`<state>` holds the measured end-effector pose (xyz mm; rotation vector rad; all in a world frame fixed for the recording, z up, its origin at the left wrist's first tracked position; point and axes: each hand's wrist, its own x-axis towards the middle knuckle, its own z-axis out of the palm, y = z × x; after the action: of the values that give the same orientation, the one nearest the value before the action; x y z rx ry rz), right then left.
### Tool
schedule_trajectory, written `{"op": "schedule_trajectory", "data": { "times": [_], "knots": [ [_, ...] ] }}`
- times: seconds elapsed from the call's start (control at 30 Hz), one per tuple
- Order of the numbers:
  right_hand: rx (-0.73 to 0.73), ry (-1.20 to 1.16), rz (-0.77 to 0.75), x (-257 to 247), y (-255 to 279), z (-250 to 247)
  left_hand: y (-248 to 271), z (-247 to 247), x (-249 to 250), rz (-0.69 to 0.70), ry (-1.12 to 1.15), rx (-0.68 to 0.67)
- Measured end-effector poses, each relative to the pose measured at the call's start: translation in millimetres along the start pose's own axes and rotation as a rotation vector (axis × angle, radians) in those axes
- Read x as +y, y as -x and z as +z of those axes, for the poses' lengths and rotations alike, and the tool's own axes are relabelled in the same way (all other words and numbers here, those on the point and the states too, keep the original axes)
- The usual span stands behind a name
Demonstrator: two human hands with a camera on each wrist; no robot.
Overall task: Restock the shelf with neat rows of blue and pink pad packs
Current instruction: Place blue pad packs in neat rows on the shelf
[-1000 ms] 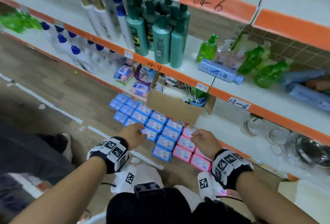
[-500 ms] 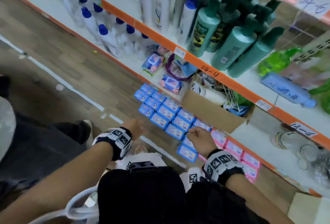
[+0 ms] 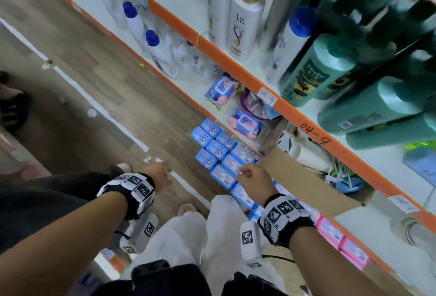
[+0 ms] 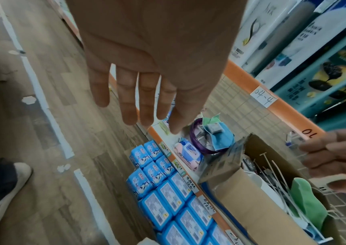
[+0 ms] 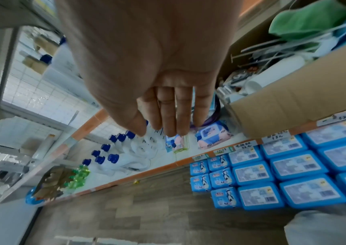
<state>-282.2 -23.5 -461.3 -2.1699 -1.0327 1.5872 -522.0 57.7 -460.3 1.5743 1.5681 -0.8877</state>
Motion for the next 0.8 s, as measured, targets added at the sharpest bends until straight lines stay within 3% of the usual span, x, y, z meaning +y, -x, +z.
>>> {"op": "schedule_trajectory", "data": {
  "times": [0.17,0.33,0.47,0.57,0.67,0.8],
  "knots": [
    [-0.111,0.160,0.049,0.0,-82.2,27.5,-106.2,-12.0,8.7,0.125,-0.096,-0.029],
    [-0.135,0.221,0.133,32.4,-188.3,84.8,-234.4,30.8,3.1,0.169,-0.092,-0.026],
    [-0.220,0.336,0.201,78.4,-261.8,146.7,-316.5,70.6,-13.2,0.125,-0.048,-0.015],
    [-0.225,0.401,0.201,111.7,-305.9,187.5,-375.3,103.0,-24.6,0.178,-0.094,-0.050],
    [-0.145,0.471,0.171,138.7,-353.9,214.9,-428.8,130.8,-24.7,0.177,-0.229,0.066],
    [-0.090,0.535,0.091,167.0,-410.8,243.4,-491.8,154.0,-7.3,0.308,-0.345,0.296]
  ]
}}
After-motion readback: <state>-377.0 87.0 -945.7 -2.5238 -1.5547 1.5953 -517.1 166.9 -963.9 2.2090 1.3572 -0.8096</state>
